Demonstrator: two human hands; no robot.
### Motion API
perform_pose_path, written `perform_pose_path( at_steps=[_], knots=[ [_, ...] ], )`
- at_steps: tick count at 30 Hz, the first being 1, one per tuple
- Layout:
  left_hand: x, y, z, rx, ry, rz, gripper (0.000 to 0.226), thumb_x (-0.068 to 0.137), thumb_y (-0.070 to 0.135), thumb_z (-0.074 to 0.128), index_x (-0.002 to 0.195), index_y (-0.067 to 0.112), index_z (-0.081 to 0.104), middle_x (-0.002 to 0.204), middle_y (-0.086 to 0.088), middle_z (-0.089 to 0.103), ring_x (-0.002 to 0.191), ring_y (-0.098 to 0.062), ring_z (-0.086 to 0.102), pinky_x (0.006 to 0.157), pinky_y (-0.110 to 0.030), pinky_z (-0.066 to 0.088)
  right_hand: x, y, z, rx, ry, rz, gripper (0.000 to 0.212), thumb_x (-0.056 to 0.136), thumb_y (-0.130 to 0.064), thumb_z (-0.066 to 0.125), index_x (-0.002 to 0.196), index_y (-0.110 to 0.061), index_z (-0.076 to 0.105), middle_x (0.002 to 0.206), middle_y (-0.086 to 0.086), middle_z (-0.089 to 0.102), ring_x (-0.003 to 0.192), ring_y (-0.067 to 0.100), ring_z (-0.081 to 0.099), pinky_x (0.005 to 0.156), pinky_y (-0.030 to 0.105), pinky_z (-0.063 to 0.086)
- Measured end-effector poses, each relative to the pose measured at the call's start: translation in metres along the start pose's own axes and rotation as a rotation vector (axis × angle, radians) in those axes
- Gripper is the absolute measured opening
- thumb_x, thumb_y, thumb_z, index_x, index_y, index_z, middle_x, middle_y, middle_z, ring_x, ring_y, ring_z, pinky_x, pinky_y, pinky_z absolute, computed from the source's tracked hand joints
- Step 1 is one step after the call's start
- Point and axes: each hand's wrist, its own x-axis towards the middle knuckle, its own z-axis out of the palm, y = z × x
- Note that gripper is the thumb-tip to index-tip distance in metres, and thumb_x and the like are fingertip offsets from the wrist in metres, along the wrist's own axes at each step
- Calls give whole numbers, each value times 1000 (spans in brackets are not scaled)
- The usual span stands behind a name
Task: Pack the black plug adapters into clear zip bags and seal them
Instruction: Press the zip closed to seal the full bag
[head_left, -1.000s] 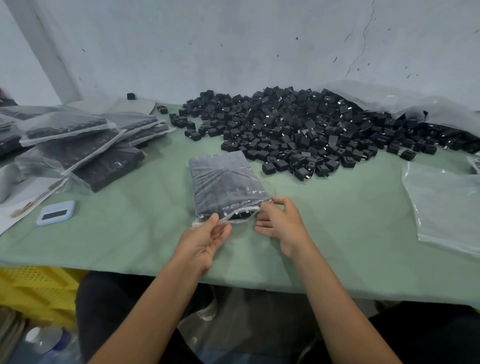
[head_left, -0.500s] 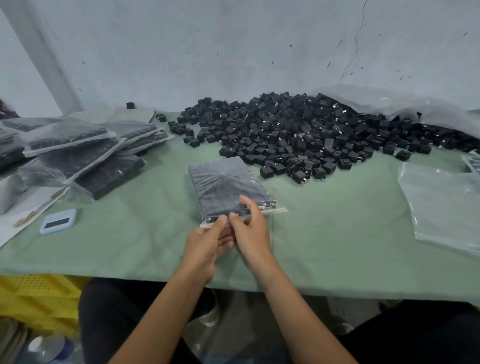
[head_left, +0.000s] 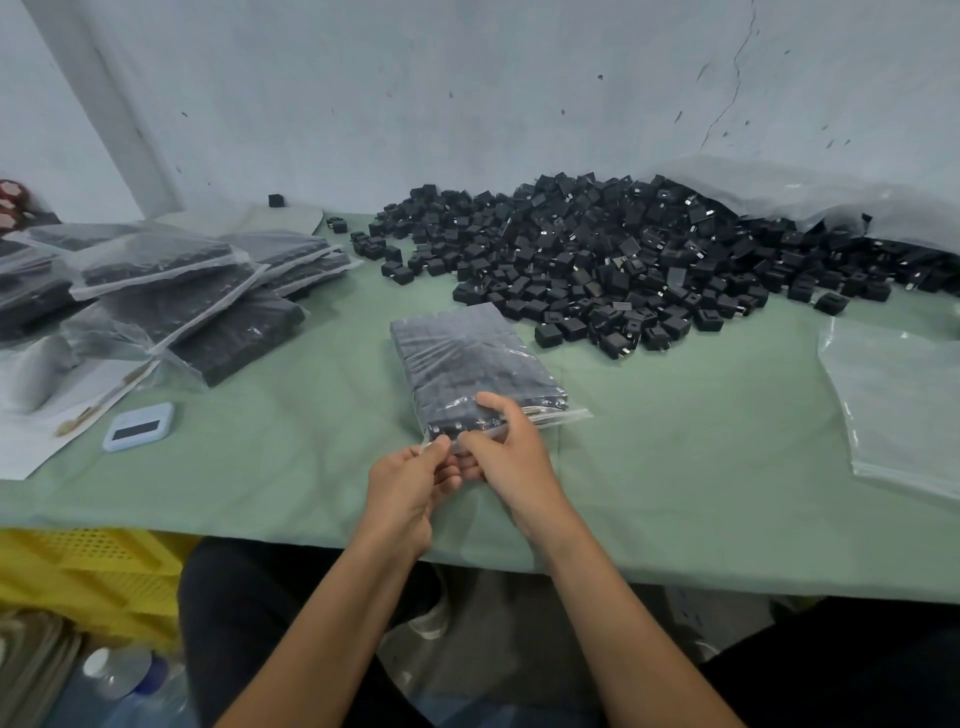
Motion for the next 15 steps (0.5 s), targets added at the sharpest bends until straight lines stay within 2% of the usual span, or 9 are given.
perform_pose_path(
  at_steps=[3,6,10,15],
  knots=[
    [-2,-1,-1,8,-22,1,18,95,8,63,81,-1,66,56,-6,68,45,-8,62,42,-16,48,0,-1,1,-18,-11,5,52,72,-15,67,118,-38,58,92,17,70,69,19,74,62,29,58],
    [-3,-1,-1,32,-58,-4,18,96,9,62,84,-2,69,66,-12,72,57,-15,71,43,-18,50,0,-2,1,-50,-10,8,53,73,-17,67,122,-35,59,88,11,71,70,17,73,63,27,58],
    [-3,-1,1,67,-30,14,15,95,4,59,83,-2,67,62,-9,71,52,-13,69,42,-17,48,0,-3,2,-27,13,17,51,74,-13,66,120,-33,60,80,7,71,67,15,70,60,25,56],
    [-4,1,3,66,5,17,12,92,2,60,88,-5,69,62,-9,71,48,-11,65,40,-17,46,0,-4,3,-6,33,18,48,76,-9,63,120,-31,61,93,15,72,79,27,72,69,31,61]
  ],
)
